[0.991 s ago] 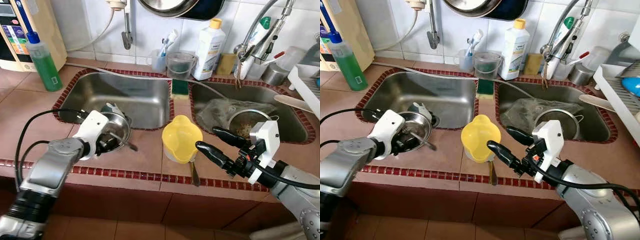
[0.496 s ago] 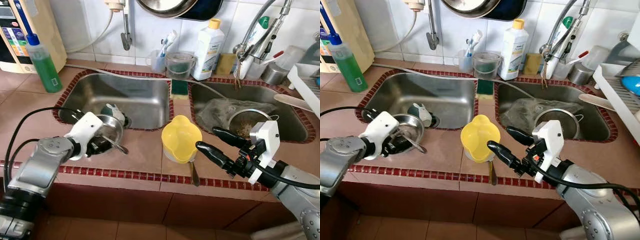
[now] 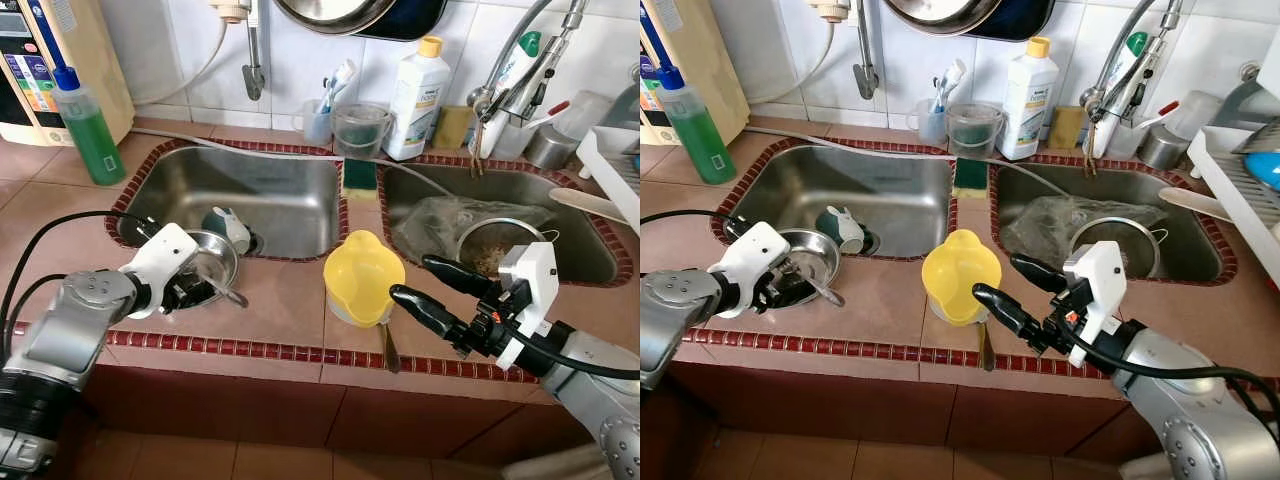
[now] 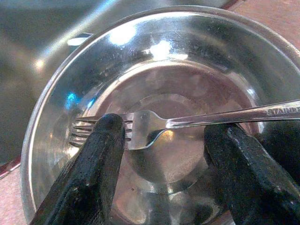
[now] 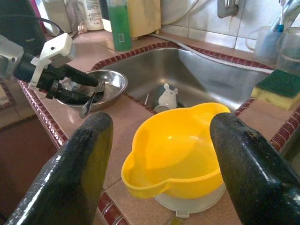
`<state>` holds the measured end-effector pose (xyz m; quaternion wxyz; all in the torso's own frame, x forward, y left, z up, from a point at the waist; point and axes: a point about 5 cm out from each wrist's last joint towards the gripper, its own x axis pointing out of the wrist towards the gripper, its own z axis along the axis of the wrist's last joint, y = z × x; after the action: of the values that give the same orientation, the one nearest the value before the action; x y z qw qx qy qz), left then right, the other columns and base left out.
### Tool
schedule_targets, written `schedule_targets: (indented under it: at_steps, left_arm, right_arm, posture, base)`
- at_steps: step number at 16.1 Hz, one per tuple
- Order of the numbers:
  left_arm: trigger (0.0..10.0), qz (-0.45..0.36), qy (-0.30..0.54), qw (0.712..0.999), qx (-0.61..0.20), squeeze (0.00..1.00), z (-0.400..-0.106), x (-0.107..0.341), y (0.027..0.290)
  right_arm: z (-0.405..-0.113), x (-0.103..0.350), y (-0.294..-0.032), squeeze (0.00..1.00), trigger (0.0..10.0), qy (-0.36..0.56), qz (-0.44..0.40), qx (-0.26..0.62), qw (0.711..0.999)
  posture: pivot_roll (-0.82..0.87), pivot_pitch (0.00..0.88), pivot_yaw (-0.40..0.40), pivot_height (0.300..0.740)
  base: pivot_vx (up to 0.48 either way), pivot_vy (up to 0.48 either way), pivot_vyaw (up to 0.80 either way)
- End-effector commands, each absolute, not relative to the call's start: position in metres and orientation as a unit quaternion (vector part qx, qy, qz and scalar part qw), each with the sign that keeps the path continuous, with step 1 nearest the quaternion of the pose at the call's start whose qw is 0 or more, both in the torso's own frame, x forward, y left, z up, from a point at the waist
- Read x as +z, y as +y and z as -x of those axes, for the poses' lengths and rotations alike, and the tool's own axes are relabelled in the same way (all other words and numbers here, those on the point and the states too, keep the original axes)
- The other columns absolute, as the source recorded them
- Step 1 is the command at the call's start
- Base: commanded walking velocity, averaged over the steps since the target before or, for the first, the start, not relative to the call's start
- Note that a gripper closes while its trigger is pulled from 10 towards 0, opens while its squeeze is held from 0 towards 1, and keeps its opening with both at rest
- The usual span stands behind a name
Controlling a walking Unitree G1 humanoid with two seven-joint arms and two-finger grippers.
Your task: Kitchen organization
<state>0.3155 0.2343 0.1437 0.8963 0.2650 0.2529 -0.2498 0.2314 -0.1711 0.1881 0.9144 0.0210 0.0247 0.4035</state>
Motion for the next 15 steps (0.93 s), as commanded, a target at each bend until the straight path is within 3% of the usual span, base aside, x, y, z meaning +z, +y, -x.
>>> schedule_targets:
  at_steps: [1, 9, 15]
  left_arm:
    - [10.0, -0.267, 0.271, 0.882, -0.278, 0.00, -0.308, 0.137, 0.231]
    - [10.0, -0.239, 0.266, 0.877, -0.322, 0.00, -0.296, 0.125, 0.204]
    - [10.0, -0.238, 0.244, 0.895, -0.287, 0.00, -0.308, 0.144, 0.221]
  right_arm:
    - [-0.232, 0.189, -0.170, 0.00, 10.0, 0.027, -0.020, 0.414, 0.910]
    - [-0.233, 0.189, -0.171, 0.00, 10.0, 0.025, -0.014, 0.416, 0.909]
    - [-0.235, 0.190, -0.170, 0.00, 10.0, 0.019, -0.018, 0.416, 0.909]
  posture:
    - [-0.05, 0.048, -0.044, 0.740]
    - [-0.06, 0.043, -0.036, 0.740]
    - [-0.05, 0.036, -0.036, 0.740]
  base:
    - [0.000, 0.000, 0.00]
    - [0.000, 0.000, 0.00]
    - [0.000, 0.000, 0.00]
